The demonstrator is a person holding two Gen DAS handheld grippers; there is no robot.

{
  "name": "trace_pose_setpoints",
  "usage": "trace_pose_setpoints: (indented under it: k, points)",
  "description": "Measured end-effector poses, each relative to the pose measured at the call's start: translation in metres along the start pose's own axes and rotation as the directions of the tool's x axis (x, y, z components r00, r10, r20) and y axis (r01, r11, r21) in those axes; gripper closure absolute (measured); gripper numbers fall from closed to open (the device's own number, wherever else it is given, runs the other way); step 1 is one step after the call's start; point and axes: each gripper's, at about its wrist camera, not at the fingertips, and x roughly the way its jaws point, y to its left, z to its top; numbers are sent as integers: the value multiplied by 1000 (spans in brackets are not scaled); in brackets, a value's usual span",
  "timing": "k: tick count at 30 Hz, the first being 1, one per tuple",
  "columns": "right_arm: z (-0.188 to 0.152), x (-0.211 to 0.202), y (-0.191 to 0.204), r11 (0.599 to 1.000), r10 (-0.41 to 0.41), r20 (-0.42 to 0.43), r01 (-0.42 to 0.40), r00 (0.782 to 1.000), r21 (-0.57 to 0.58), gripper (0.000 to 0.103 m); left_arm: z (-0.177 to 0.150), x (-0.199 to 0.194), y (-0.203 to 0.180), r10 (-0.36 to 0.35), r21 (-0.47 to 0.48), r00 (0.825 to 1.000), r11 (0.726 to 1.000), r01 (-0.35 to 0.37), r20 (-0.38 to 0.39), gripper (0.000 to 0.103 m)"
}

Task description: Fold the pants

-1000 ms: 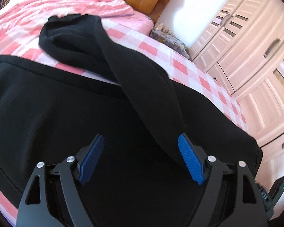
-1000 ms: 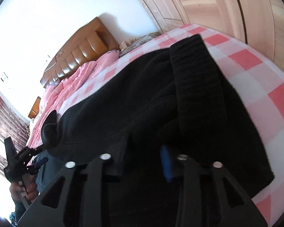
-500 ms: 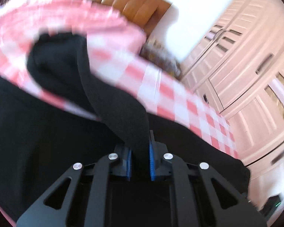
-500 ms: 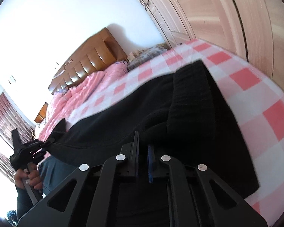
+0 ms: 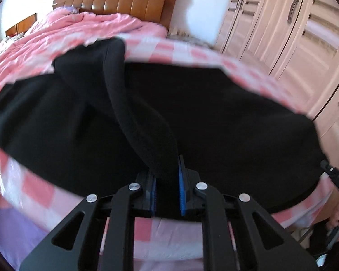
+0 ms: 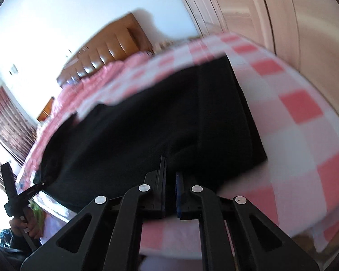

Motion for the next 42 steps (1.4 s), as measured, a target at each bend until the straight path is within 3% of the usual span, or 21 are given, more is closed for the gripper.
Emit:
trace_pose_setpoints:
  k: [3, 7, 14, 19, 25, 27, 30, 34, 36, 38, 42]
  points:
    - [-5, -2, 0, 1000, -6, -4, 6, 1000, 8, 96, -7, -3, -1, 4, 27, 999, 1000, -5, 37, 87]
    - [-1, -25, 11, 1000, -3, 67, 4, 998, -22, 96, 1, -16, -2, -23, 22, 997, 1000, 22, 67, 87]
    - [-25, -8, -8, 999, -21, -6, 22, 1000, 48, 96, 4, -3, -4, 0, 30, 999, 1000, -1, 36, 87]
    - [-22, -10, 0, 1000, -27, -12, 27, 1000, 15, 96, 3, -2, -8, 32, 66, 999, 997, -34, 31, 85]
    - [-19, -28, -12, 996, 7, 37, -10, 999, 84, 73, 0, 1, -8, 52, 66, 998, 996, -53, 22, 80]
    - [-19, -34, -16, 995, -10, 58, 4, 998, 102, 47, 0, 2, -6, 49, 61, 999, 997, -51, 20, 79]
    - [-17, -42, -19, 993, -17, 85, 7, 996, 118, 46, 0, 1, -7, 56, 66, 998, 996, -58, 22, 78]
    - [-12, -53, 8, 992, -123, 129, 126, 984, -18, 46, -1, 2, -10, 90, 90, 996, 992, -92, 27, 73]
    - [-11, -57, 30, 966, -214, 198, 238, 956, -104, 46, -1, 3, -10, 105, 96, 994, 990, -107, 30, 70]
    - [-14, -53, 45, 944, -243, 244, 287, 939, -166, 46, -2, 3, -10, 108, 98, 994, 989, -110, 33, 69]
    - [-19, -23, 65, 964, -120, 131, 147, 984, -221, 46, -1, 1, -11, 115, 108, 993, 987, -118, 31, 69]
